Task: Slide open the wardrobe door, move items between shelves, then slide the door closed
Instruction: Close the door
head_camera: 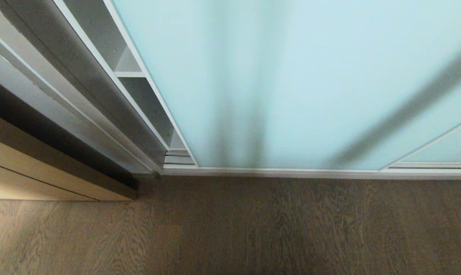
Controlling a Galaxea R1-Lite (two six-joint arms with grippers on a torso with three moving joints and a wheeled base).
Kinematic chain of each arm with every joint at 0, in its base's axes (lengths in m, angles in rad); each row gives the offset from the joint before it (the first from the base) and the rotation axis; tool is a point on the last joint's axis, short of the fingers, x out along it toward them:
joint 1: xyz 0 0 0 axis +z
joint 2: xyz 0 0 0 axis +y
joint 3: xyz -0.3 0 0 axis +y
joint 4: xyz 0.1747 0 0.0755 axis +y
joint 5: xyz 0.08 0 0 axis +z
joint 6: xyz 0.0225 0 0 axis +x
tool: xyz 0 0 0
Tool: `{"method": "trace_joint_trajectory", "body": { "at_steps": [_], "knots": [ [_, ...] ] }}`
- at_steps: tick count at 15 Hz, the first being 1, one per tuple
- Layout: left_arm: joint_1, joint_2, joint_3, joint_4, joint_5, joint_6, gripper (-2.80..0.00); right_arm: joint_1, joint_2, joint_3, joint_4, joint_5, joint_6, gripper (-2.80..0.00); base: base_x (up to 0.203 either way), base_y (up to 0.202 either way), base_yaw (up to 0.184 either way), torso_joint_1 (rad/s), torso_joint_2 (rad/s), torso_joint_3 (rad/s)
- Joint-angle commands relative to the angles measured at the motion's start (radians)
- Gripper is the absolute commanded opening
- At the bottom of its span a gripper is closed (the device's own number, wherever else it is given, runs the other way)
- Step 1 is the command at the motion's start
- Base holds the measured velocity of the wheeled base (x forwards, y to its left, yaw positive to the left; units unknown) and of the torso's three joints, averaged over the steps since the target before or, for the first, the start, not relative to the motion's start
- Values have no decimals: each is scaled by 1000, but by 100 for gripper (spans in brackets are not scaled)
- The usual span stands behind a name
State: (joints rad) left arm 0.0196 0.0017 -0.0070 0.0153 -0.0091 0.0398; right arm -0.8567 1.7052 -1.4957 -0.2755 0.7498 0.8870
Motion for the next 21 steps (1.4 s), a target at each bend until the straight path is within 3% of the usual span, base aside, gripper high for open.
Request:
{"method": "trace_joint_trajectory", "body": {
  "at_steps": [1,16,19,21],
  "knots": [
    [0,1,-1,0,0,0,-280,24,-43,27,-4,8,4,-280,0,0,0,0,0,0],
    [0,1,0,0,0,0,-280,76,-176,171,-6,25,-7,-280,0,0,0,0,0,0],
    [0,1,0,0,0,0,-280,83,-183,173,-6,20,-65,-280,0,0,0,0,0,0],
    [0,0,-1,0,0,0,-280,82,-210,187,-2,-4,-163,-280,0,0,0,0,0,0]
  ]
}}
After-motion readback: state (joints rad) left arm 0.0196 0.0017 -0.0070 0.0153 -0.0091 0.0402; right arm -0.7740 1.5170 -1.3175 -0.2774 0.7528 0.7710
